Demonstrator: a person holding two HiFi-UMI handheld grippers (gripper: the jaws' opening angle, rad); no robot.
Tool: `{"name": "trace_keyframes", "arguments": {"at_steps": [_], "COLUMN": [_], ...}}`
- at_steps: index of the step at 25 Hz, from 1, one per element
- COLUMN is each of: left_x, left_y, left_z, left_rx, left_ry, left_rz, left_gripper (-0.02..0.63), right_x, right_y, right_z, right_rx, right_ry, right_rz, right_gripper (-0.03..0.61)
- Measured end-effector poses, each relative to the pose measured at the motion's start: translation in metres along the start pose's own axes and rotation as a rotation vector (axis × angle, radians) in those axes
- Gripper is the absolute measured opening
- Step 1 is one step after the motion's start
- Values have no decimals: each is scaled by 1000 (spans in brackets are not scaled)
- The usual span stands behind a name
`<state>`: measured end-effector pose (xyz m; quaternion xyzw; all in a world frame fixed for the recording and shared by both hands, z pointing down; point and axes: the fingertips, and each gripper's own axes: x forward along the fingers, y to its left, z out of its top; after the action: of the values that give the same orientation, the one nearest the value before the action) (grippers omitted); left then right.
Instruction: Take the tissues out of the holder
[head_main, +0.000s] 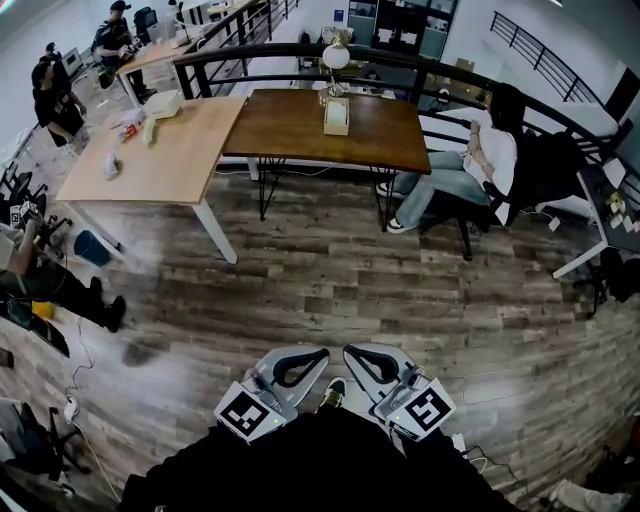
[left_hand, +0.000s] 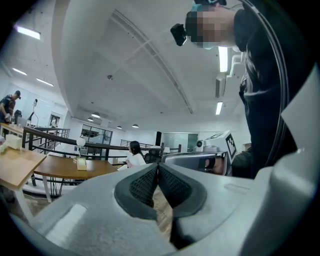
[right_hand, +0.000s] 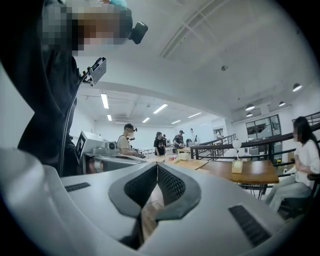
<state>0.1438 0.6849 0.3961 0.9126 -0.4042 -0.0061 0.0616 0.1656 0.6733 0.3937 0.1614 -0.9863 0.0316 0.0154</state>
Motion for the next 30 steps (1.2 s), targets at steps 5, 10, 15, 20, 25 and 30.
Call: {"name": "trace_keyframes", "arguments": {"at_steps": [5, 10, 15, 20, 25, 30], "left_x": [49, 85, 109, 120, 132, 148], "left_y": [15, 29, 42, 56, 77, 110], "left_z": [3, 7, 6, 8, 5, 8], "left_rx": [6, 14, 12, 8, 6, 6], "left_ry": [9, 5, 16, 24, 21, 8], "left_rz": [27, 43, 50, 55, 49, 26], "left_gripper": [9, 9, 9, 9, 9, 9], "right_x": [-9, -12, -7, 2, 15, 40], "right_y": [-51, -89, -114, -132, -152, -178], "right_z": [1, 4, 1, 1, -3, 1], "right_rx": [-1, -5, 17, 25, 16, 1], "right_ry": [-3, -16, -9, -4, 5, 9], "right_rz": [18, 33, 45, 48, 47, 29], "right_gripper": [5, 5, 5, 6, 5, 5]}}
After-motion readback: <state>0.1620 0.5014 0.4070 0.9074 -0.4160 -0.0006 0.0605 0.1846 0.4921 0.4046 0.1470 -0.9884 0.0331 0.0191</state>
